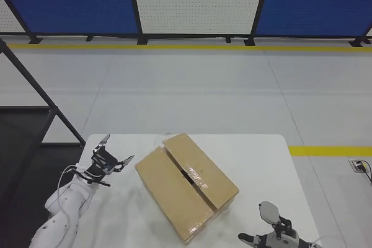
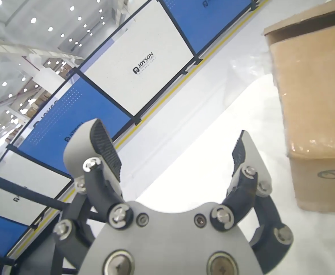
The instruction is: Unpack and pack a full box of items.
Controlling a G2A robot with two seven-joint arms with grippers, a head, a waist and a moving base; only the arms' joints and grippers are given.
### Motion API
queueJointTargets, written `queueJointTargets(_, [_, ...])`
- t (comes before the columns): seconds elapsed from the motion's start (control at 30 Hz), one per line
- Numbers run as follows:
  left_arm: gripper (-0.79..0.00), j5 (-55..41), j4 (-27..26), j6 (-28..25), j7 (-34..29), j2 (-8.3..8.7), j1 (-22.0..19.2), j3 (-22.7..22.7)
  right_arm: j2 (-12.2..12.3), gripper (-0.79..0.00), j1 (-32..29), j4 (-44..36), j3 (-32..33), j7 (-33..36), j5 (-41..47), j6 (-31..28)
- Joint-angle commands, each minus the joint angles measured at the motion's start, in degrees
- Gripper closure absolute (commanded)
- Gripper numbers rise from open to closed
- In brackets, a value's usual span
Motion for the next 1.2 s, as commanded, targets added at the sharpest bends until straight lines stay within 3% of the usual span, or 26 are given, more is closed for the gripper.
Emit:
queueJointTargets(0.0, [-0.785, 1.7, 2.7, 1.1, 0.2, -0.17, -1.7, 1.6, 0.1, -0.785, -0.3, -0.2, 0.0, 0.3, -0.8, 0.1])
queueJointTargets(0.17, [-0.785, 3.5, 7.9, 3.0, 1.1, -0.60, -4.7, 4.3, 0.1, -0.785, -0.3, -0.2, 0.0, 0.3, -0.8, 0.1])
queueJointTargets(0.33, [-0.785, 5.0, 9.6, 4.4, 2.8, -0.94, -5.7, 6.7, 0.1, -0.785, -0.3, -0.1, 0.0, 0.7, -0.7, 0.2])
queueJointTargets(0.6, [-0.785, 5.1, 10.2, 2.9, 5.4, -0.82, -5.6, 8.0, -0.1, -0.785, 3.0, 2.4, -3.8, 11.4, -1.6, 0.3])
queueJointTargets(0.9, [-0.785, 4.3, 9.4, 1.8, 7.0, -0.25, -4.7, 7.5, -0.4, -0.785, 10.2, 8.0, -11.0, 18.6, -4.4, -1.3])
queueJointTargets(1.17, [-0.785, 3.9, 7.1, 1.3, 7.5, 0.35, -2.6, 6.9, -1.0, -0.785, 14.5, 11.5, -15.2, 24.2, -4.0, 2.4])
